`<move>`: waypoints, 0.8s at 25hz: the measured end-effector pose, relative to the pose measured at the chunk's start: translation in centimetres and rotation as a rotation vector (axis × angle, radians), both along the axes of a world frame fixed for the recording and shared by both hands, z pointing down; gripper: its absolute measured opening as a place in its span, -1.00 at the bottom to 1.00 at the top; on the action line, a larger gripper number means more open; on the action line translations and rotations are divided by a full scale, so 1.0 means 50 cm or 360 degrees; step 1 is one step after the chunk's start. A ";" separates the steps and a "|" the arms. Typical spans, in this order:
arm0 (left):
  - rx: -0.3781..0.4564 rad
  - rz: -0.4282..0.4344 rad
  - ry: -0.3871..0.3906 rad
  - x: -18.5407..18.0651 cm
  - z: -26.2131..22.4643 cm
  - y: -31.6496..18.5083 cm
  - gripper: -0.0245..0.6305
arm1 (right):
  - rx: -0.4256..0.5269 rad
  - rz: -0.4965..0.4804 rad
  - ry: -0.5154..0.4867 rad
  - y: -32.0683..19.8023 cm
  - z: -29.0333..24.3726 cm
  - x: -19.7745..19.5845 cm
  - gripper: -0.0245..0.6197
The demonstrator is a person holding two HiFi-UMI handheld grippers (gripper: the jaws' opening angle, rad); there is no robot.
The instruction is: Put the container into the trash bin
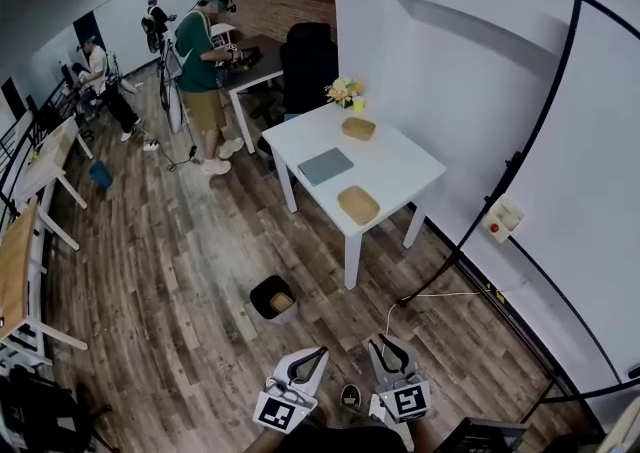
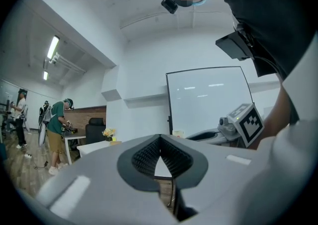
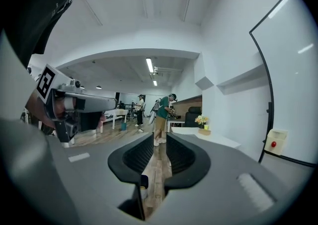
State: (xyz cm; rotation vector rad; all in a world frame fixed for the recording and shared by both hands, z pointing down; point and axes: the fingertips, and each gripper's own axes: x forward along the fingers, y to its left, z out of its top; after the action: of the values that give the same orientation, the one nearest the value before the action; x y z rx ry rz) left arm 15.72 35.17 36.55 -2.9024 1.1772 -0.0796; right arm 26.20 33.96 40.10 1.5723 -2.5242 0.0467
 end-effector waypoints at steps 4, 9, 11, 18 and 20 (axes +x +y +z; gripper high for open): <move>-0.0035 0.0011 0.0012 0.028 0.009 -0.040 -0.92 | -0.0045 -0.0011 0.0013 -0.044 0.025 0.022 -0.59; -0.0102 0.0005 0.0053 0.025 0.036 -0.122 -0.92 | -0.0115 -0.0003 0.0042 -0.115 0.053 0.027 -0.54; -0.0122 0.0020 0.0069 0.021 0.046 -0.162 -0.92 | -0.0133 0.0018 0.0064 -0.151 0.064 0.025 -0.52; -0.0119 0.0132 0.0134 0.000 0.034 -0.346 -0.92 | -0.0177 0.0059 0.0124 -0.333 0.059 -0.007 -0.42; -0.0087 0.0174 0.0146 -0.008 0.019 -0.398 -0.92 | -0.0160 0.0074 0.0142 -0.389 0.057 -0.013 -0.40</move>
State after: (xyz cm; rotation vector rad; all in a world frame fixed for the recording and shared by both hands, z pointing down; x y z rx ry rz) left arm 15.31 15.28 37.48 -3.0419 1.0409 0.0228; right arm 25.57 14.51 42.93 1.5582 -2.3790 0.1051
